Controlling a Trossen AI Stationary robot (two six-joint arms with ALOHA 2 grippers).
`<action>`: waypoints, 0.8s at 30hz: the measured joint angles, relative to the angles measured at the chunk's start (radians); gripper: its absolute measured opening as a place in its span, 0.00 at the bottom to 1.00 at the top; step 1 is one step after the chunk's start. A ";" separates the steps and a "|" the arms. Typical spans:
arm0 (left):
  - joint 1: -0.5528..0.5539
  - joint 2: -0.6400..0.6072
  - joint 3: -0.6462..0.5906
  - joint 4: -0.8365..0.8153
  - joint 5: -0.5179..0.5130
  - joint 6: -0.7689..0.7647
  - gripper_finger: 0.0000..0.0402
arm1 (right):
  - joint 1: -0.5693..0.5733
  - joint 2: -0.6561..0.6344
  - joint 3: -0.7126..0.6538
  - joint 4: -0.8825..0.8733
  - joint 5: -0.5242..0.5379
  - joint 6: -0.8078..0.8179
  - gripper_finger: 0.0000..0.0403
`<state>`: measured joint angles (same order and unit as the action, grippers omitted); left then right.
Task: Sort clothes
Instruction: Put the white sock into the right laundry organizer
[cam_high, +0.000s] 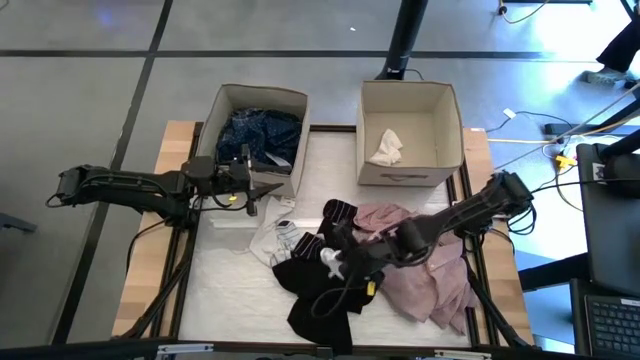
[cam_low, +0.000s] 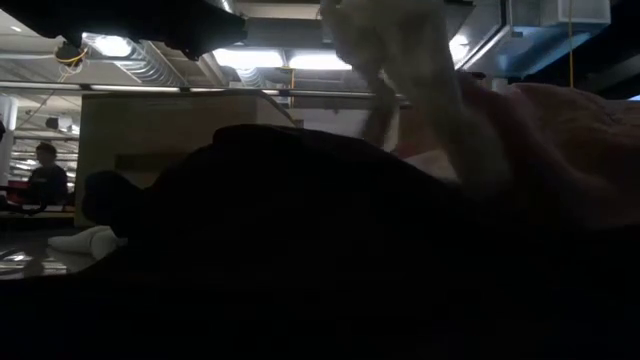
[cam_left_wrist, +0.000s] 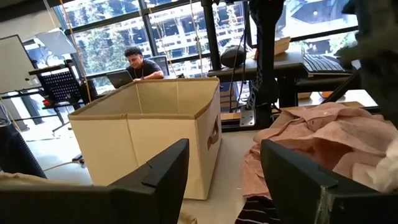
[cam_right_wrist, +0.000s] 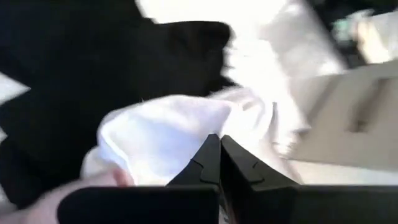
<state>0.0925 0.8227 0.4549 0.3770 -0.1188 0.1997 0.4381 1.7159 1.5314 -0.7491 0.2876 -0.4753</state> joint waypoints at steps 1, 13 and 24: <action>0.000 0.000 0.000 0.001 0.000 0.002 0.47 | 0.000 -0.018 0.000 -0.018 0.029 -0.008 0.01; 0.000 0.000 0.000 0.006 0.000 0.009 0.47 | -0.113 -0.232 0.000 -0.042 0.352 -0.148 0.01; 0.000 0.000 0.000 -0.001 0.000 0.008 0.47 | -0.385 -0.383 0.000 -0.050 0.551 -0.261 0.02</action>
<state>0.0921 0.8227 0.4549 0.3759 -0.1188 0.2073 0.0535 1.3328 1.5311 -0.7987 0.8387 -0.7363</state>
